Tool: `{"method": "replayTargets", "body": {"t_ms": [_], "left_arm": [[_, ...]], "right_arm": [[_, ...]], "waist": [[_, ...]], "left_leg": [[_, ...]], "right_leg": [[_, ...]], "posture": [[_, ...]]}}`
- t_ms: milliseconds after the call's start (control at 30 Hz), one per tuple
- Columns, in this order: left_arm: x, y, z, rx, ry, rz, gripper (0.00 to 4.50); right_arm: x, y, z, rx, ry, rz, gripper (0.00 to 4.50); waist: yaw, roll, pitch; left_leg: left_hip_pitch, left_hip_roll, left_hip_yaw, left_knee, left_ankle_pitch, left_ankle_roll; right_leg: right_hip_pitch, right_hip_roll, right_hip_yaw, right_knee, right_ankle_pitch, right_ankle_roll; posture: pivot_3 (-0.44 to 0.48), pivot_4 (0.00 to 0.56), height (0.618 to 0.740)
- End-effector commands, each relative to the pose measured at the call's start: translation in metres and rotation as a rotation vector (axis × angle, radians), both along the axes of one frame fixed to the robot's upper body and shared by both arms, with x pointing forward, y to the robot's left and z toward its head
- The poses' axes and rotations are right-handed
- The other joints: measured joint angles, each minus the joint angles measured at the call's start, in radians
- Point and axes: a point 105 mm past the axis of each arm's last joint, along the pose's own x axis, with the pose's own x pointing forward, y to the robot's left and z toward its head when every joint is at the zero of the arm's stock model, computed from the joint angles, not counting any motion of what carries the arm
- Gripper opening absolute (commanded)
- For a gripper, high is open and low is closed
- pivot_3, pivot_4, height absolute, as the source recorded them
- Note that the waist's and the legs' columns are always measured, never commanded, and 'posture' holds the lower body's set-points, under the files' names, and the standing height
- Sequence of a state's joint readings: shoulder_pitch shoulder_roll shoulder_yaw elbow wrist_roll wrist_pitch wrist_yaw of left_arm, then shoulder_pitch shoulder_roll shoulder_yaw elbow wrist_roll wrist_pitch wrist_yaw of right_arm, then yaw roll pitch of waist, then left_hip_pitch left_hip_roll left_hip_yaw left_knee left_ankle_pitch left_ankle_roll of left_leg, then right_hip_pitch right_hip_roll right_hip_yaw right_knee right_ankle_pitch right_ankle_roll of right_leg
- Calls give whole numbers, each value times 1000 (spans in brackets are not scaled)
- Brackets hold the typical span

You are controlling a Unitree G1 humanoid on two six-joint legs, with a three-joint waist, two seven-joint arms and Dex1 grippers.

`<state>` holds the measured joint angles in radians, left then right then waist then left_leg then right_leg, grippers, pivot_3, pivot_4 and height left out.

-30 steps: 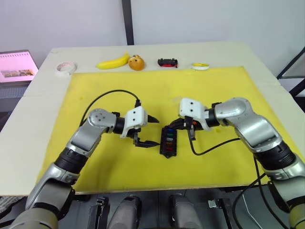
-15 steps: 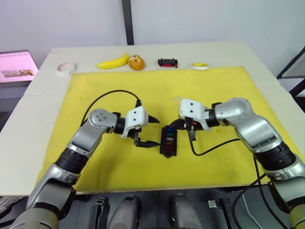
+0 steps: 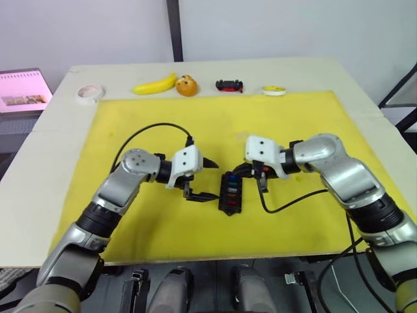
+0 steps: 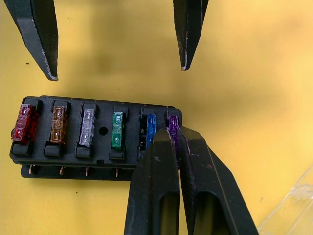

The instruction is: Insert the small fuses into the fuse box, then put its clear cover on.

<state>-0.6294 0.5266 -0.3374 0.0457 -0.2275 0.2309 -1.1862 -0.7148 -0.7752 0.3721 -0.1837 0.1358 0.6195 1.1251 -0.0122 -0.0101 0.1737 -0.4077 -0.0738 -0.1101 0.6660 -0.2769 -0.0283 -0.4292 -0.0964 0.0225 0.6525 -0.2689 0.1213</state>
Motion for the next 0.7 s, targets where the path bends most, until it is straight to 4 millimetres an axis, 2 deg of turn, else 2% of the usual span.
{"method": "replayTargets", "body": {"t_ms": [33,133,367,567,633,700], "left_arm": [[0,-1,15,-27,-51,-5,4500],[1,0,15,-26,-50,-1,4500],[2,1,14,-24,-49,-6,4500],[-1,0,15,-29,-42,-20,4500],[-2,0,15,-33,-39,-23,4500],[-3,-1,15,-35,-37,-23,4500]], "right_arm": [[1,1,16,28,-44,2,1035],[-2,1,25,44,-52,5,2417],[-7,-1,46,142,-29,-20,2417],[-14,-2,44,263,18,-19,2417],[-17,0,37,322,14,-10,2417],[-19,3,31,391,27,-22,1848]], "waist": [[0,0,0],[0,0,0],[1,0,0],[1,0,0],[1,-1,-1],[0,-1,-1]], "left_leg": [[0,0,0,0,0,0],[0,0,0,0,0,0],[0,0,0,0,0,0],[0,0,0,0,0,0],[0,0,0,0,0,0],[0,0,0,0,0,0]], "right_leg": [[0,0,0,0,0,0],[0,0,0,0,0,0],[0,0,0,0,0,0],[0,0,0,1,0,0],[0,0,0,1,0,0],[0,0,0,1,0,0]], "posture": [[0,150,740],[0,150,740],[0,150,740],[0,150,740],[0,150,740],[0,150,740]]}}
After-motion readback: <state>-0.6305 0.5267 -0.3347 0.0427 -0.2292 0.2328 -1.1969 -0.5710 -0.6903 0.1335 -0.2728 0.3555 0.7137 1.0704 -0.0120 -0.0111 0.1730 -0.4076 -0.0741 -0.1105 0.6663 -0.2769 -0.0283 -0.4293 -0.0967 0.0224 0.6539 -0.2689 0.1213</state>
